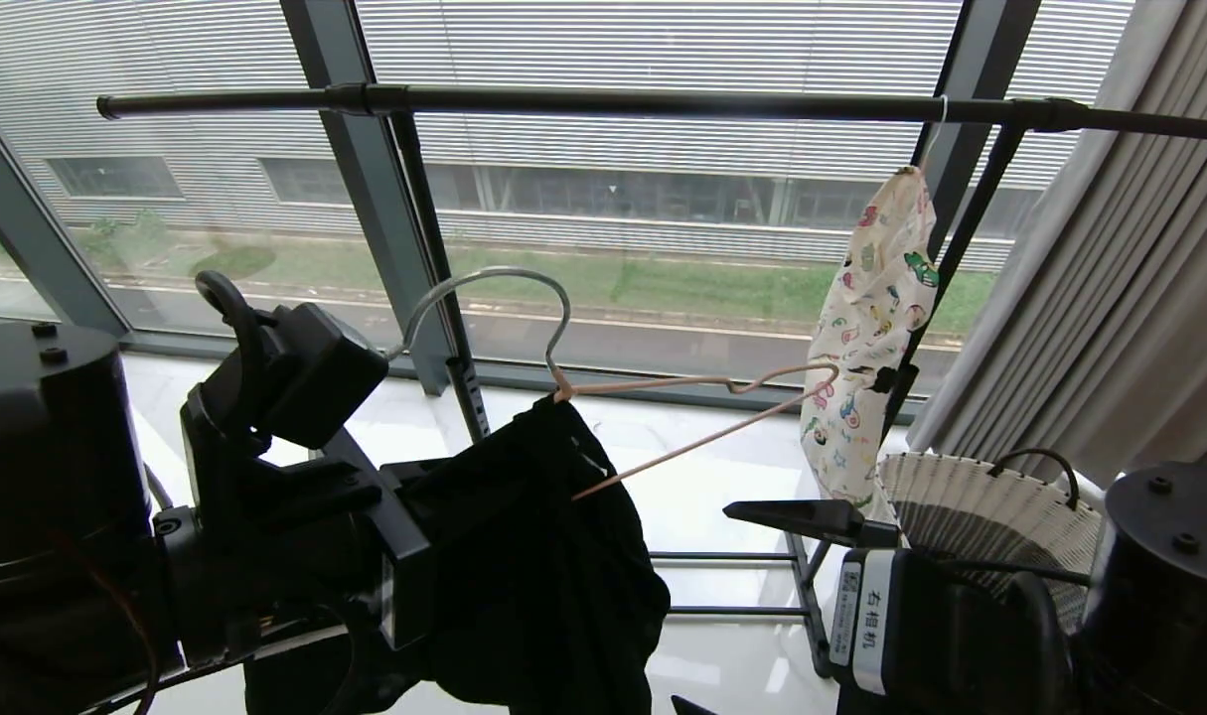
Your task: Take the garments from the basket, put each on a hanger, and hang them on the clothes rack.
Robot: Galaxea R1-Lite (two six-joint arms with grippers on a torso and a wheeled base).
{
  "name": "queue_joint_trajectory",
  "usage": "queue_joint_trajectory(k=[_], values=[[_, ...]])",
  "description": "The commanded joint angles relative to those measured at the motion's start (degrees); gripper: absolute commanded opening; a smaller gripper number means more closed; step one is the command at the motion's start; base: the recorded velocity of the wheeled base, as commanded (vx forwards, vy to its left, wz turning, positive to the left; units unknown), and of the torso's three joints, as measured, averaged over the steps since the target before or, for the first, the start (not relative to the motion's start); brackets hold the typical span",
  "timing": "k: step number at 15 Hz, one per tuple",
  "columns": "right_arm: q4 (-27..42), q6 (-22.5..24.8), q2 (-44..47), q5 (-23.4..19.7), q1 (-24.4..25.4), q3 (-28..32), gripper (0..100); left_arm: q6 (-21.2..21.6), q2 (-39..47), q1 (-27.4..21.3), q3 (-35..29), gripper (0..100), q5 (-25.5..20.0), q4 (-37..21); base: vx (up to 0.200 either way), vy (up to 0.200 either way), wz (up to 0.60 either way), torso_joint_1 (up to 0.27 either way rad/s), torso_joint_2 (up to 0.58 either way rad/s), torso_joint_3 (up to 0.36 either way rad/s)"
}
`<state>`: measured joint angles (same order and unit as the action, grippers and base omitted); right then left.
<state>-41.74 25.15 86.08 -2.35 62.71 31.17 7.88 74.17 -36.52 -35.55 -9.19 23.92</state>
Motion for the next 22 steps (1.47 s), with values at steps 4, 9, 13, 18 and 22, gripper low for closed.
queue_joint_trajectory(k=[4, 9, 13, 18, 22], values=[[-6.2, -13.0, 9.1, 6.7, -1.9, 2.2, 100, 0.1, 0.5, -0.1, -2.2, 0, 0.1, 0.0, 0.0, 0.0, 0.0, 0.0, 0.0, 0.0], [-9.7, -20.8, 17.5, 17.2, -1.9, 9.7, 100, 0.2, 0.5, -1.0, -2.2, 0, 0.1, 0.1, 0.0, 0.0, 0.0, 0.0, 0.0, 0.0], [-9.8, -20.8, 17.9, 17.4, -1.9, 7.1, 100, 0.2, 0.5, -1.0, -3.1, 0, 0.1, 0.1, 0.0, 0.0, 0.0, 0.0, 0.0, 0.0], [-9.9, -20.8, 17.9, 17.6, -4.1, 3.4, 100, 0.2, 0.5, -1.0, -3.7, 0, 0.1, 0.1, 0.0, 0.0, 0.0, 0.0, 0.0, 0.0], [-9.8, -20.4, 16.5, 23.6, -8.7, 1.8, 100, 0.0, 0.5, -0.9, -3.1, 0, 0.1, 0.1, 0.0, 0.0, 0.0, 0.0, 0.0, 0.0]])
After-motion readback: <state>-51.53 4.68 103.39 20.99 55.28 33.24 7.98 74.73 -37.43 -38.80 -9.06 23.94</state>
